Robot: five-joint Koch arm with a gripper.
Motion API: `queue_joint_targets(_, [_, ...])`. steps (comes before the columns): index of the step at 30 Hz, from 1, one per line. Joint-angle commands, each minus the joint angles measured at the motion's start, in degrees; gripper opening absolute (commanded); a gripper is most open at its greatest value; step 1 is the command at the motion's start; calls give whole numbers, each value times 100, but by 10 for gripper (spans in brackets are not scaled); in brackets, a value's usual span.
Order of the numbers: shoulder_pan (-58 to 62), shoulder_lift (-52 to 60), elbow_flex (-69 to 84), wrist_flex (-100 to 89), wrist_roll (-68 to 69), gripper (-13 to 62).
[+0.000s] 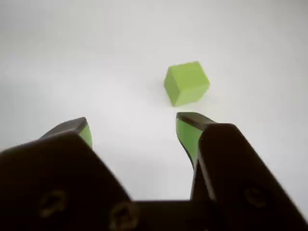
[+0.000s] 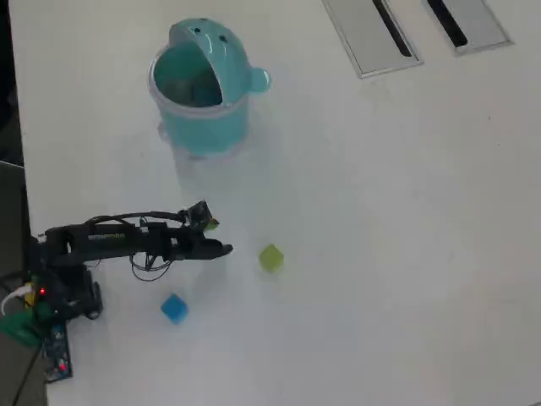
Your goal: Grasp RGB lego blocks and put them in the bin one by one.
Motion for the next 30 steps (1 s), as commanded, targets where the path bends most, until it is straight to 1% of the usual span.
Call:
queue_joint_targets(1, [70, -229, -360, -448, -202, 330])
queue_joint_targets(11, [483, -1380, -967, -870, -325, 331])
queue_joint_targets(18, [835, -2224, -1811, -949, -369, 332])
queue_joint_targets(30, [835, -3146, -2505, -1503, -352, 333])
